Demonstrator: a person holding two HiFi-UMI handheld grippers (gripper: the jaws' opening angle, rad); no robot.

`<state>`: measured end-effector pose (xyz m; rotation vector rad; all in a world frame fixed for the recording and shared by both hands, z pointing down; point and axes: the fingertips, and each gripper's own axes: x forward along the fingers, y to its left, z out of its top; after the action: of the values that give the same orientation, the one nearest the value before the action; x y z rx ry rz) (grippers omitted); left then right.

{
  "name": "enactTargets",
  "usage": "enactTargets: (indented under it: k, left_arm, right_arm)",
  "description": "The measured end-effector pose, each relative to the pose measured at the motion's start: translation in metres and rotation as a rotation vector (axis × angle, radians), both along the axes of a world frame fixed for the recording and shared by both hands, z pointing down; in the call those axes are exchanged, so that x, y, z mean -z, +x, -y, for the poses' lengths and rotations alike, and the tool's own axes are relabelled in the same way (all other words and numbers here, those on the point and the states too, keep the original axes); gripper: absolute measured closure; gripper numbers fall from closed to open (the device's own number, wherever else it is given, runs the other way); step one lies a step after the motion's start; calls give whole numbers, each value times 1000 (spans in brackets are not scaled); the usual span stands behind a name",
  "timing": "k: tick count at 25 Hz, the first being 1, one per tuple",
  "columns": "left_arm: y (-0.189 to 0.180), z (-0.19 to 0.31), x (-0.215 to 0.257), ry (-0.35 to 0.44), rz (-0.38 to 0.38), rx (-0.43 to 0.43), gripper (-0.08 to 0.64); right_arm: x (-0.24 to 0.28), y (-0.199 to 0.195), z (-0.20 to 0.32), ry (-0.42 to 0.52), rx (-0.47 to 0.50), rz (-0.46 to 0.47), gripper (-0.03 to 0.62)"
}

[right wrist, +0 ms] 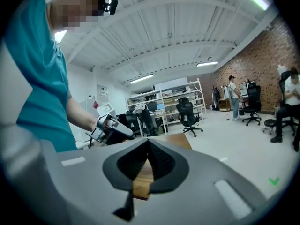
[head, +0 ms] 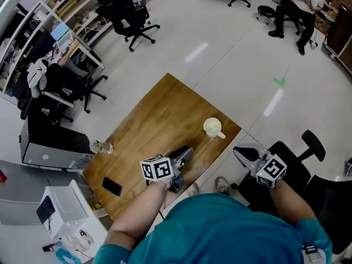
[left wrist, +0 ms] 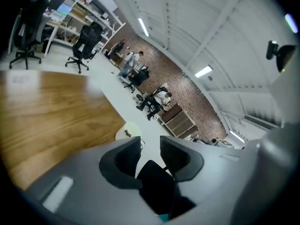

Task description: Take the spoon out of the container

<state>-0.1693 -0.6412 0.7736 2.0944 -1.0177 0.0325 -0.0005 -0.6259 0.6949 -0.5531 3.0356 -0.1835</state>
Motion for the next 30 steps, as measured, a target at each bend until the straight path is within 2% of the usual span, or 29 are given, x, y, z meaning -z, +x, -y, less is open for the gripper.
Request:
enactTargets:
  k: [3, 5, 8, 11, 16, 20, 23, 25, 28, 30]
  left_arm:
    - [1, 57, -29, -141, -68, -22, 390]
    - [-7, 80, -55, -226, -91, -30, 373]
    - [-16, 113, -87, -323, -114, -8, 353]
    - [-26, 131, -110, -387, -111, 10, 347]
    - [-31, 147, -130, -423, -41, 37, 350]
    - [-26, 152, -135, -448, 6, 43, 419]
    - [-22, 152, -135, -465, 22, 39, 451]
    - [-21, 152, -135, -467, 36, 41, 473]
    - [-22, 151, -132, -461, 74, 34, 488]
    - [-22, 149, -128, -460, 92, 30, 500]
  right_arm:
    - [-3, -10, 25, -83, -25, -25, 591]
    - [-11, -25, 30, -73, -34, -28, 591]
    - [-18, -42, 33, -128, -47, -70, 591]
    - [-23, -56, 39, -85, -49, -86, 591]
    - [-26, -56, 45, -88, -67, -92, 591]
    - [-25, -48, 46, -146, -86, -104, 591]
    - [-27, -44, 49, -112, -90, -100, 591]
    - [-27, -44, 48, -144, -94, -103, 591]
    - [-27, -43, 50, -116, -92, -95, 591]
    - [-24, -44, 48, -147, -92, -101, 591]
